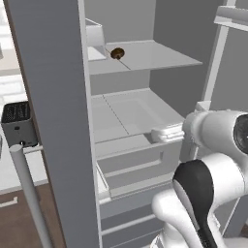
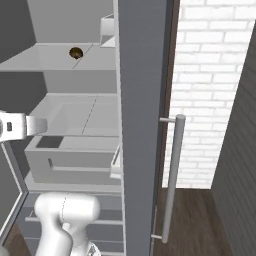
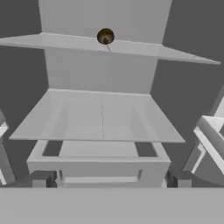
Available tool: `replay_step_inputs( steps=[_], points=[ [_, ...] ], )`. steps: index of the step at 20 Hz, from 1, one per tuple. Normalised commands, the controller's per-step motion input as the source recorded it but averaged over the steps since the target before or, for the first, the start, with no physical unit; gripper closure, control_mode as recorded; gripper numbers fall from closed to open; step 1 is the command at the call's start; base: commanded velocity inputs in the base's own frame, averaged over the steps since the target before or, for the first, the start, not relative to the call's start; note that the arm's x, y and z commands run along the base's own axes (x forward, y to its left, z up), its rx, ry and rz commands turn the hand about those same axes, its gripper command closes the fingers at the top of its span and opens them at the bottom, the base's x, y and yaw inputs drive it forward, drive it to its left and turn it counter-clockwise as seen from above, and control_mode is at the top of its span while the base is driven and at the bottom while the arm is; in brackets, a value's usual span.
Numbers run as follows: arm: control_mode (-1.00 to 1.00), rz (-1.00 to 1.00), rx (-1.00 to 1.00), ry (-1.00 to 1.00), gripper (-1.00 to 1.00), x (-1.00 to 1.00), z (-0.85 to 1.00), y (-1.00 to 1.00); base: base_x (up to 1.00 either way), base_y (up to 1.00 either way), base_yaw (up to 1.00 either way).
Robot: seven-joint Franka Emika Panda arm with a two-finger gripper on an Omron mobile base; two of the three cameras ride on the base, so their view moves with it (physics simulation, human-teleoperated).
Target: Place one mushroom and one chicken drumstick in each tupperware on the nearby counter, to pack two identical lunches.
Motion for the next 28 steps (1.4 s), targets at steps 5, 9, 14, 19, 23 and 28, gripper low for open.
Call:
replay_step_inputs(
  steps=[5,9,14,19,23,28],
  points=[
    [-1.0,0.08,0.0,-0.05,-1.0,-0.35,1.0,-0.44,0.0,0.0,0.0],
    [-1.0,0.16,0.0,0.09,-1.0,-0.01,1.0,-0.14,0.0,0.0,0.0],
    [-1.0,0.19,0.02,0.19,-1.0,0.05,0.7,0.02,0.0,0.0,0.0],
    [-1.0,0.02,0.0,-0.24,-1.0,0.34,-0.17,0.03,0.0,0.0,0.0],
    [-1.0,0.0,0.11,-0.09,-1.0,0.99,-0.07,0.16,0.0,0.0,0.0],
    [-1.0,0.0,0.19,0.0,-1.0,0.94,0.4,0.12,0.0,0.0,0.0]
  ],
)
